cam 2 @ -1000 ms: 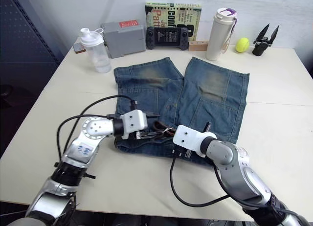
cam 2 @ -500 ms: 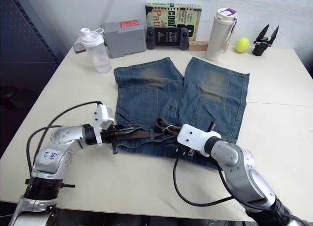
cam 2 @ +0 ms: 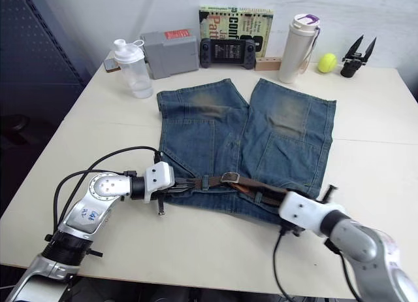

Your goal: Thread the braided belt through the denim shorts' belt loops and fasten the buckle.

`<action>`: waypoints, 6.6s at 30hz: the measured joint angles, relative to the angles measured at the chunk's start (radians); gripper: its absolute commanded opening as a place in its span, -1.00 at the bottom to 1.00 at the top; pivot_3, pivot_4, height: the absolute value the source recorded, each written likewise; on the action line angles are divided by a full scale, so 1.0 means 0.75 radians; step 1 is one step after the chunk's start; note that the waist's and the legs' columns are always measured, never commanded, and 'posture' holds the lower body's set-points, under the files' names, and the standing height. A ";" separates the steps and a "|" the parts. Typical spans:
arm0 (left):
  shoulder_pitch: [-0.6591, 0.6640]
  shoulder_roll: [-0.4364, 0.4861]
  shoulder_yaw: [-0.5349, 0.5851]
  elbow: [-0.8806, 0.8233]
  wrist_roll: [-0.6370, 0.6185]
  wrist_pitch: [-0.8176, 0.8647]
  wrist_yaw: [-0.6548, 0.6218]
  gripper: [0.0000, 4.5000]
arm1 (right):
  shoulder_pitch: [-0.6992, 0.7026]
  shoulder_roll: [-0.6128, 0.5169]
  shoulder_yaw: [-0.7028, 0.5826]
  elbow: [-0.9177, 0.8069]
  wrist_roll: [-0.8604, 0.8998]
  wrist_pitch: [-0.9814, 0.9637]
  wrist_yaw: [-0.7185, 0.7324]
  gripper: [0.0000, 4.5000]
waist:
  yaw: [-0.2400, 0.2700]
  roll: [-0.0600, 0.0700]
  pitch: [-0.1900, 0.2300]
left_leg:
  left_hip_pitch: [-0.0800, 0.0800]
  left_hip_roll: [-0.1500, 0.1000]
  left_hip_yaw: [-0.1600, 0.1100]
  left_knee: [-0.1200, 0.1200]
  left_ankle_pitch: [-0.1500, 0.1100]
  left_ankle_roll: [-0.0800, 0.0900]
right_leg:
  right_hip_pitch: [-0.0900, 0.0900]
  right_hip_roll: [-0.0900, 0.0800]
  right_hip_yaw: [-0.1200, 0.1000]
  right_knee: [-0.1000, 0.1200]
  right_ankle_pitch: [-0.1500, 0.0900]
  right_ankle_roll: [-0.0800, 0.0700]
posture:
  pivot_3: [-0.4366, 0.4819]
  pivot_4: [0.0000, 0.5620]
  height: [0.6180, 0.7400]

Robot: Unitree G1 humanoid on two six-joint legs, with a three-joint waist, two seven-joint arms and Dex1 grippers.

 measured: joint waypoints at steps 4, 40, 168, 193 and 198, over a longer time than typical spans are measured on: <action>0.003 0.000 -0.013 -0.002 0.000 -0.010 0.001 -0.96 | -0.029 0.018 -0.039 0.070 -0.004 -0.058 -0.062 -1.00 | 0.006 0.002 -0.001 | 0.001 0.000 -0.004 0.000 0.000 0.000 | 0.004 0.000 0.000 -0.002 0.000 0.000 | -0.05 -0.47 0.85; 0.132 0.124 0.143 -0.146 -0.099 0.064 -0.001 -1.00 | 0.033 0.125 -0.011 -0.075 0.024 0.101 0.058 0.99 | -0.015 0.008 -0.005 | 0.001 0.004 -0.007 -0.003 0.000 0.000 | 0.002 0.004 0.002 -0.006 0.000 0.000 | -0.05 -0.47 0.85; 0.081 0.197 0.079 -0.188 0.073 0.078 0.126 0.99 | 0.170 0.437 0.318 -0.263 0.060 0.550 -0.156 -1.00 | -0.019 -0.022 -0.024 | 0.002 0.019 0.003 -0.005 -0.005 -0.010 | -0.008 0.022 0.017 -0.003 -0.004 -0.007 | -0.05 -0.47 0.85; 0.160 0.222 0.054 -0.363 0.381 -0.043 0.232 0.99 | 0.155 0.435 0.326 -0.264 0.084 0.583 -0.163 -1.00 | -0.021 -0.022 -0.029 | 0.003 0.021 0.003 -0.005 -0.006 -0.010 | -0.008 0.022 0.018 -0.002 -0.004 -0.007 | -0.05 -0.47 0.85; 0.203 0.188 0.030 -0.421 0.502 -0.057 0.310 0.55 | 0.152 0.435 0.334 -0.267 0.084 0.592 -0.173 -1.00 | -0.022 -0.022 -0.029 | 0.003 0.022 0.003 -0.005 -0.006 -0.010 | -0.008 0.022 0.018 -0.002 -0.004 -0.007 | -0.05 -0.47 0.85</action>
